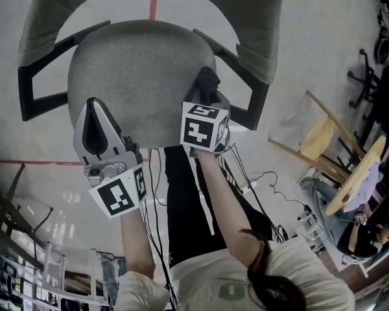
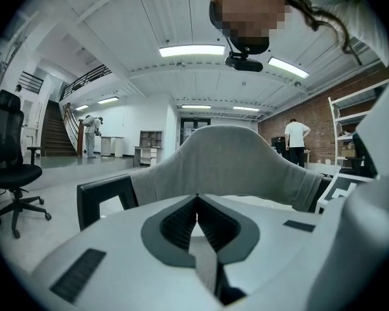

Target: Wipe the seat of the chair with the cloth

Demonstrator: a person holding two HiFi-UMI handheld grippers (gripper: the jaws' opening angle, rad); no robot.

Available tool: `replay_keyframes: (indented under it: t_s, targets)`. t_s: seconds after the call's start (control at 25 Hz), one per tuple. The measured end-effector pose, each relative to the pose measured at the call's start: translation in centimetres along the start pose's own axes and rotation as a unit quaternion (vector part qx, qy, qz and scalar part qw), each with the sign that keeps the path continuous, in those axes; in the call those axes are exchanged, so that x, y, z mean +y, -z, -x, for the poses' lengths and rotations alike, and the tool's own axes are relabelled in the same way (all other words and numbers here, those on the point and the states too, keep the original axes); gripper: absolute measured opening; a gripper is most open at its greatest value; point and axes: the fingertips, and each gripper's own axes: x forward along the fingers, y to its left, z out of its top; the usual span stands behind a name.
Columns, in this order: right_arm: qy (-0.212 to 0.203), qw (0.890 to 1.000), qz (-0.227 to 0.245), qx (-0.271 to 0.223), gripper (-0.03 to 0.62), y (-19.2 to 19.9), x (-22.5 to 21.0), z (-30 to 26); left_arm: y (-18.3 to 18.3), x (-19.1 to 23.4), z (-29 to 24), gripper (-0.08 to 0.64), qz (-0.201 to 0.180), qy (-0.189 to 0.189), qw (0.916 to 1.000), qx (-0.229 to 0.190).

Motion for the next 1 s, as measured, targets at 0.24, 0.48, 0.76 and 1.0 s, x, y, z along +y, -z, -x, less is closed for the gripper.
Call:
replay_keyframes:
  t_s: [0.24, 0.48, 0.76, 1.0]
  targets:
    - [-0.01, 1.0, -0.008, -0.014, 0.058, -0.3, 0.0, 0.9, -0.3, 0.5, 0.5, 0.015, 0.0, -0.011, 0.9999, -0.005]
    - [-0.096, 0.991, -0.041, -0.085, 0.057, -6.8, 3.4, 6.4, -3.4, 3.6, 2.3, 0.015, -0.016, -0.048, 0.9982, -0.032]
    - [-0.252, 0.951, -0.041, -0.174, 0.057, -13.6, 11.9, 16.9, -6.3, 8.3, 7.2, 0.015, -0.017, -0.132, 0.9897, -0.054]
    - [-0.376, 0.91, 0.0, -0.174, 0.057, -12.1, 22.8, 22.0, -5.6, 12.4, 12.2, 0.015, -0.013, -0.197, 0.979, -0.051]
